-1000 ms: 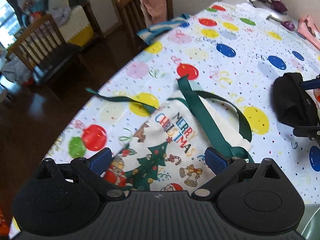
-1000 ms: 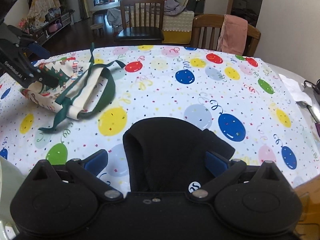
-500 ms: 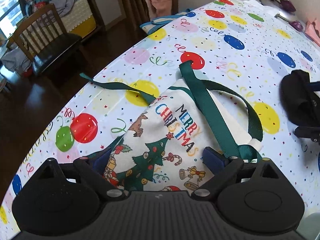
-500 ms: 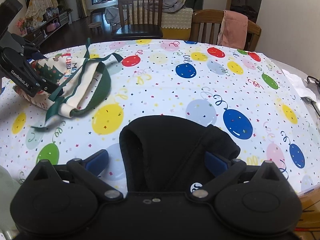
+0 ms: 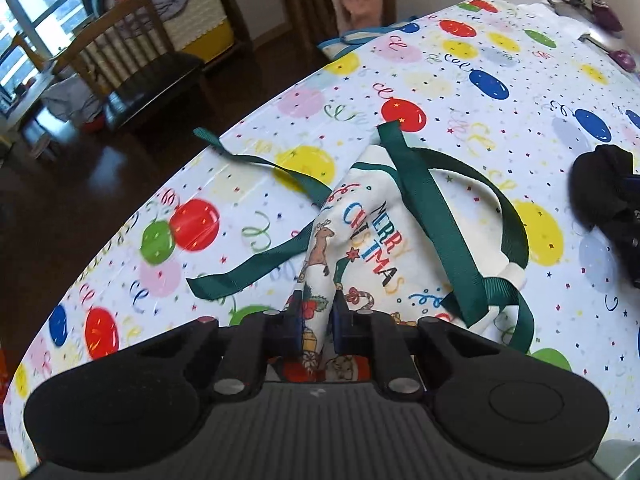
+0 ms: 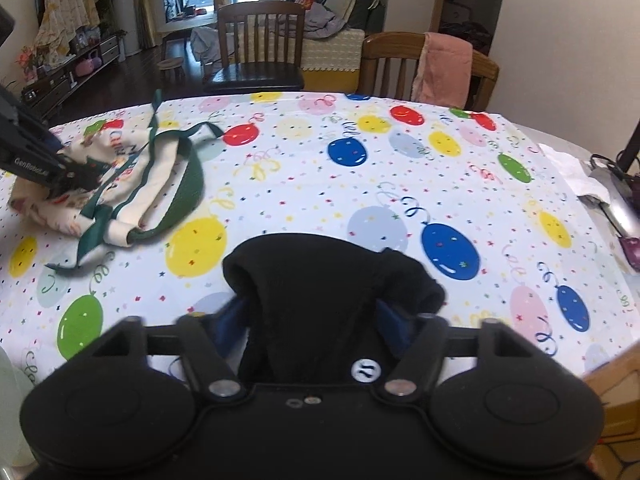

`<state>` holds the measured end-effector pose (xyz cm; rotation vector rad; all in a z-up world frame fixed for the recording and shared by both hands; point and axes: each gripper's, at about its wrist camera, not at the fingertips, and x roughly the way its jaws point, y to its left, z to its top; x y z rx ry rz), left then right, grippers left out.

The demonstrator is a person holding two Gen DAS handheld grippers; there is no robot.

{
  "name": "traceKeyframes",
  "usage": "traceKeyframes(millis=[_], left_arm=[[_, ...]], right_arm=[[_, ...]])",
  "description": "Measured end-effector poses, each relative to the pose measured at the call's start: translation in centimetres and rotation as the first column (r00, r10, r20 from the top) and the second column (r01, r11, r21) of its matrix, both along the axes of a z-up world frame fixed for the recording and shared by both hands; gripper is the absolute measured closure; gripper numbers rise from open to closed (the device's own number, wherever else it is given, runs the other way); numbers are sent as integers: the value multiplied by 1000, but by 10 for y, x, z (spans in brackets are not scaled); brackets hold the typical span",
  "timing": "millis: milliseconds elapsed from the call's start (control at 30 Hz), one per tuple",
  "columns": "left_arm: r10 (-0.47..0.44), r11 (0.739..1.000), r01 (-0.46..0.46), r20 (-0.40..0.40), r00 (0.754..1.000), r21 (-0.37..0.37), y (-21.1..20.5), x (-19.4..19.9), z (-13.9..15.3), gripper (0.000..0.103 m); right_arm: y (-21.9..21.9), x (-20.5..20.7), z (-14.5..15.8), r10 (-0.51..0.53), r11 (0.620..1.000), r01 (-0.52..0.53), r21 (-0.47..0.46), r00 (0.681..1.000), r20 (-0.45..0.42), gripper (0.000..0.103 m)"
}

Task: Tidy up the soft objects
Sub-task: 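Lift the tote bag with the left tool while the right tool lifts the mask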

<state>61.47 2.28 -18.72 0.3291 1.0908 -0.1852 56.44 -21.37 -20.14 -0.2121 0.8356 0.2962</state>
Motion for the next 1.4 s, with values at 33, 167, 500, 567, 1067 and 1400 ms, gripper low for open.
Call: traceKeyframes(millis=[33,167,500,567,1067,1400], left_arm=[[8,1000,-8,-2,1000,2,-1,-2,1,93],[13,1000,-13,4,1000,2,-7,-14,11,95],[63,996,-58,74,995,-62,-17,-51,65,96],[77,995,-72,73,994,-76,-19,-58,74,96],[140,983,-118,159,977,-140,-18,-121,145,97],[218,955,-156,241,946,-252,9,-187,214,97]], right_arm=[[-1,0,1,-3,1000,3,-4,1000,3,55],[-5,-3,4,-1,1000,1,-3,1000,5,75],[-11,-26,27,31,999,-33,42,998,55,90],[-14,-32,36,32,998,-36,54,997,66,90],[-30,-95,107,61,984,-81,160,990,125,91],[-20,-144,158,119,964,-154,215,978,169,91]])
